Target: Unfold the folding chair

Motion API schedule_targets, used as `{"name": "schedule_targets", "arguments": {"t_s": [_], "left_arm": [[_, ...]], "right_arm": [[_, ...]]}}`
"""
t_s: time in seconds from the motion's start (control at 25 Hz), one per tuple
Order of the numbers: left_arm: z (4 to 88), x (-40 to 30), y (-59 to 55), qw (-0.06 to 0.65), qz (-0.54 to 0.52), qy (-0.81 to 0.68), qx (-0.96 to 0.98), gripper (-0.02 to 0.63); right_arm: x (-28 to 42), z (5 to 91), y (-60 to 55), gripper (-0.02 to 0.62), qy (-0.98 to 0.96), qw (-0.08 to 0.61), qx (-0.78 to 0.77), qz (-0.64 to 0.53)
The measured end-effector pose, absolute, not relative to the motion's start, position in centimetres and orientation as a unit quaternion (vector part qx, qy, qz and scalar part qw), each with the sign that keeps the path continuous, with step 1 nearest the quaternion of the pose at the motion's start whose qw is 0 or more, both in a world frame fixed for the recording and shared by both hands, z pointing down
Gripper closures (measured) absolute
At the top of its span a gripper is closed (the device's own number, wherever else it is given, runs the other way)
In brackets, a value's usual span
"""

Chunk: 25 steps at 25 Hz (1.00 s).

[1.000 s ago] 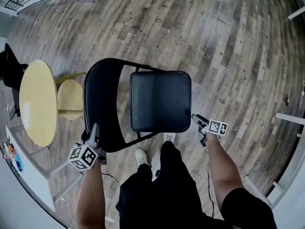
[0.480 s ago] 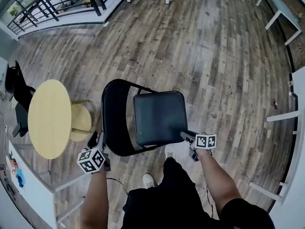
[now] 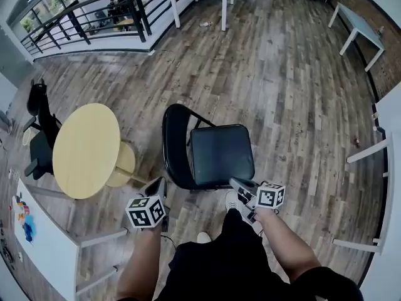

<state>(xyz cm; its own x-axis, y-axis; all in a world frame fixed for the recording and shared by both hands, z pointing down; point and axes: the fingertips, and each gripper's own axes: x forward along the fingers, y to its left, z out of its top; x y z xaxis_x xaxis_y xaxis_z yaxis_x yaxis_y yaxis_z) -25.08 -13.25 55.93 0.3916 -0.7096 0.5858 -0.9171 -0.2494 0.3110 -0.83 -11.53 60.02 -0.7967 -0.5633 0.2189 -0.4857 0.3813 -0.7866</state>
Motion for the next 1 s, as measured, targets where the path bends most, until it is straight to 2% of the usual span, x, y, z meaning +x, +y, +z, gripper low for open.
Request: {"name": "schedule_targets", "arguments": {"t_s": [0.2, 0.48, 0.8, 1.0], "left_arm": [[53.7, -23.3, -7.6, 0.308, 0.178, -0.466, 0.810, 0.600], [52.7, -22.6, -1.9, 0.311, 0.158, -0.432, 0.832, 0.600], [48.4, -20.4, 2.6, 0.298, 0.121, -0.399, 0.859, 0.600], [45.5, -20.0, 3.9, 0.292, 0.098, -0.391, 0.868, 0.598]], "right_arm": [[-4.7, 56.2, -6.5, 0.591, 0.855, -0.026, -0.335, -0.396], [-6.4, 52.9, -0.9, 0.591, 0.857, -0.013, -0.367, -0.362], [-8.2, 50.1, 5.1, 0.591, 0.873, -0.075, -0.378, -0.299], [-8.7, 45.2, 5.9, 0.591, 0.884, -0.085, -0.386, -0.251]]}}
